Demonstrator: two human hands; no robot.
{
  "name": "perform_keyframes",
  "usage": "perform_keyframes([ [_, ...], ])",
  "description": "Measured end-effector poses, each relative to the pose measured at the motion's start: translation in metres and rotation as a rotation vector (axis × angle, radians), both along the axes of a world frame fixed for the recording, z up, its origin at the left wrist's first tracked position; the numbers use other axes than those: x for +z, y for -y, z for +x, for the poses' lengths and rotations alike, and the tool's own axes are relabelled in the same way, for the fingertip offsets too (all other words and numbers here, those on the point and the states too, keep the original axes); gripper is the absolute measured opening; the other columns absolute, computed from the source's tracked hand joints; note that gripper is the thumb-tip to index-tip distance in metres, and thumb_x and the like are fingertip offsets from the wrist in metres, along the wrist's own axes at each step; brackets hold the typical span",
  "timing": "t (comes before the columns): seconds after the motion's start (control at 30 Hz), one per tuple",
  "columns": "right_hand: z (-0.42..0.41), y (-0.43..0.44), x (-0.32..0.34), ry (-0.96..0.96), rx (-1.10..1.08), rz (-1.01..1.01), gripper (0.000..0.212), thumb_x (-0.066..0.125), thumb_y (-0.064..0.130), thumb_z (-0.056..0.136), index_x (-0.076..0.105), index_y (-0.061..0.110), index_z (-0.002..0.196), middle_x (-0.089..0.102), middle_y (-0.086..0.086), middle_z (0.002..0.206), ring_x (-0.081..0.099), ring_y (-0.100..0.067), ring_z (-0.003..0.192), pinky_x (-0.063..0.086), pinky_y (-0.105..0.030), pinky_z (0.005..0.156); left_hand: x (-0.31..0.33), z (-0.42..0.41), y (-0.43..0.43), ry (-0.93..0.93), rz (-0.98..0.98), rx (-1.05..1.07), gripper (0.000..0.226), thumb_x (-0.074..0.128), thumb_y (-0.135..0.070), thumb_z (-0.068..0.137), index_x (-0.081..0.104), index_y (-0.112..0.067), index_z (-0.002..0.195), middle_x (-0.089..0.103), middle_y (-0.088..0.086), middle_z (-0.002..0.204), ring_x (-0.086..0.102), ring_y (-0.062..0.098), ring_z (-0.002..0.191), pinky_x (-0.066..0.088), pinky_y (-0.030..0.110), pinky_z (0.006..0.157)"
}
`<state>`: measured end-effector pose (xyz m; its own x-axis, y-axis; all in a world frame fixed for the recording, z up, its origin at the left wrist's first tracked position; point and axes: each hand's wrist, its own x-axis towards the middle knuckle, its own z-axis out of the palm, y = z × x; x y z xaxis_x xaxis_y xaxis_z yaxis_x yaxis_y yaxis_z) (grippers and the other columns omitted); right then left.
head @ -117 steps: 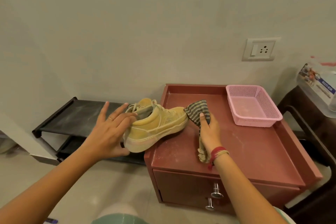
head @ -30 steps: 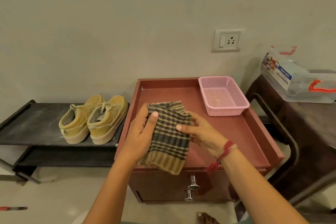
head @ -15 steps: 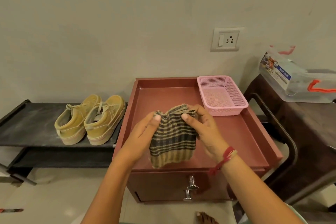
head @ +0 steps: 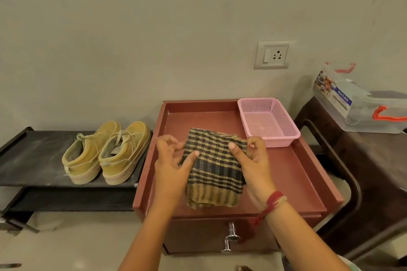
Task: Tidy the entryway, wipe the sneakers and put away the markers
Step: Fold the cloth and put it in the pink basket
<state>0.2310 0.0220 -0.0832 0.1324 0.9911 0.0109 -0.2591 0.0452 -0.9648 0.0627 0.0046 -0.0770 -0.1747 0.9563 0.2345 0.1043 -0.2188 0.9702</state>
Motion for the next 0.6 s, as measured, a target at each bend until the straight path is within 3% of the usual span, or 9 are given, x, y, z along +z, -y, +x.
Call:
perform_keyframes([
  [0.07, 0.005, 0.0, 0.01, -0.123, 0.075, 0.044, 0.021, 0.061, 0.006, 0.084, 0.042, 0.015, 0.085, 0.065, -0.006, 0.085, 0.064, -0.02, 0.078, 0.056, -0.031, 0.064, -0.002, 0.007, -0.004, 0.003, 0.055, 0.017, 0.023, 0.067, -0.008, 0.086, 0.051, -0.024, 0.089, 0.068, 0.001, 0.091, 0.07, 0.017, 0.087, 0.057, 0.03, 0.066],
  [0.17, 0.018, 0.002, 0.02, -0.161, 0.174, 0.113, 0.017, 0.053, -0.003, 0.087, 0.048, 0.012, 0.082, 0.063, -0.015, 0.096, 0.062, -0.025, 0.083, 0.055, -0.032, 0.066, 0.006, 0.015, -0.011, 0.028, 0.068, -0.048, 0.012, 0.062, -0.002, 0.087, 0.067, -0.014, 0.087, 0.072, 0.001, 0.084, 0.07, 0.016, 0.08, 0.054, 0.024, 0.065],
  [0.23, 0.034, 0.0, 0.024, -0.135, 0.207, 0.161, 0.023, 0.048, -0.004, 0.088, 0.06, 0.014, 0.085, 0.063, -0.013, 0.101, 0.06, -0.027, 0.09, 0.055, -0.032, 0.073, 0.015, 0.02, -0.019, 0.092, 0.024, -0.174, 0.025, 0.061, 0.002, 0.087, 0.069, -0.015, 0.103, 0.073, -0.001, 0.101, 0.069, 0.012, 0.091, 0.054, 0.02, 0.071],
  [0.3, 0.051, -0.005, 0.026, -0.115, 0.267, 0.181, 0.03, 0.05, 0.001, 0.087, 0.067, 0.017, 0.106, 0.064, -0.008, 0.116, 0.06, -0.026, 0.106, 0.053, -0.035, 0.087, 0.021, 0.022, -0.03, 0.051, -0.026, -0.316, 0.043, 0.064, 0.003, 0.084, 0.063, -0.021, 0.12, 0.064, -0.006, 0.12, 0.062, 0.005, 0.107, 0.053, 0.019, 0.08],
  [0.4, 0.074, -0.015, 0.014, 0.011, 0.351, 0.115, 0.06, 0.063, 0.007, 0.078, 0.047, 0.02, 0.134, 0.058, -0.005, 0.129, 0.057, -0.022, 0.117, 0.05, -0.041, 0.094, 0.017, 0.03, -0.053, 0.005, -0.185, -0.538, 0.075, 0.072, 0.004, 0.076, 0.045, -0.03, 0.137, 0.048, -0.012, 0.135, 0.056, 0.003, 0.116, 0.05, 0.023, 0.09],
  [0.5, 0.09, -0.029, -0.002, 0.176, 0.265, 0.069, 0.065, 0.059, -0.006, 0.079, 0.042, 0.022, 0.135, 0.059, 0.004, 0.126, 0.057, -0.014, 0.116, 0.05, -0.028, 0.093, 0.004, 0.043, -0.082, -0.038, -0.339, -0.69, 0.089, 0.076, 0.004, 0.073, 0.035, -0.036, 0.14, 0.043, -0.009, 0.143, 0.054, 0.004, 0.12, 0.048, 0.025, 0.097],
  [0.6, 0.107, -0.058, 0.004, 0.196, 0.06, 0.08, 0.058, 0.05, -0.02, 0.082, 0.05, 0.02, 0.123, 0.061, 0.012, 0.117, 0.058, -0.002, 0.109, 0.048, -0.023, 0.095, 0.003, 0.07, -0.119, -0.094, -0.341, -0.697, 0.097, 0.077, 0.004, 0.072, 0.026, -0.026, 0.148, 0.032, -0.014, 0.148, 0.04, 0.001, 0.131, 0.04, 0.013, 0.098],
])
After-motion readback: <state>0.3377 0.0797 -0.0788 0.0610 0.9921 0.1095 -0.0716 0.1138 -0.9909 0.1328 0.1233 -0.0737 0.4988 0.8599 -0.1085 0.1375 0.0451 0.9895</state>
